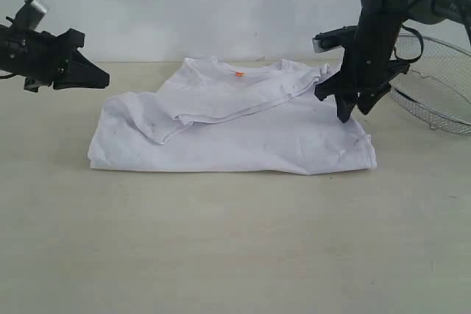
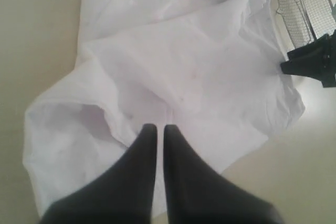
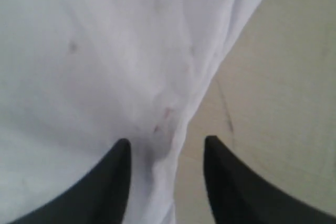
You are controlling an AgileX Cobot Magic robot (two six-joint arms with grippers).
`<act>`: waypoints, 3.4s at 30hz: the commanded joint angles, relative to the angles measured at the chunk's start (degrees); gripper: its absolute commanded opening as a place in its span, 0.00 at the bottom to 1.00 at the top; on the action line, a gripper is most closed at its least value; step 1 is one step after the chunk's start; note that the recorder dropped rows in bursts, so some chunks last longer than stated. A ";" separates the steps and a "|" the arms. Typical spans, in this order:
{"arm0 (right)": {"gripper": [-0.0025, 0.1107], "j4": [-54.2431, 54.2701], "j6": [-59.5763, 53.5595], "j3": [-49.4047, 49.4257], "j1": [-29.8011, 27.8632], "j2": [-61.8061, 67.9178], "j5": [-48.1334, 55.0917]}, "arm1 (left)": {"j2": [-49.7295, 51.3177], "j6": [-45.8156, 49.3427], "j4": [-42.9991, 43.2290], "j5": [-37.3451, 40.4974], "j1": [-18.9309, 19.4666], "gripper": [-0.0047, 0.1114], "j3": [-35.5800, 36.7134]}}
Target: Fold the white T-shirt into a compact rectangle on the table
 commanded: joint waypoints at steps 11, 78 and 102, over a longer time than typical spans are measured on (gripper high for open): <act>0.03 6.45 0.04 -0.11 2.18 -3.28 0.40 | 2.85 -9.03 14.62 -3.46 -7.81 0.08 -0.34; 0.02 22.40 -6.82 54.21 11.90 -32.58 -20.04 | -23.47 6.90 -2.40 -25.86 -9.97 0.08 46.31; 0.02 22.61 -9.72 53.58 11.90 -23.93 -26.11 | -13.95 -2.80 3.58 -28.06 -9.97 0.08 30.46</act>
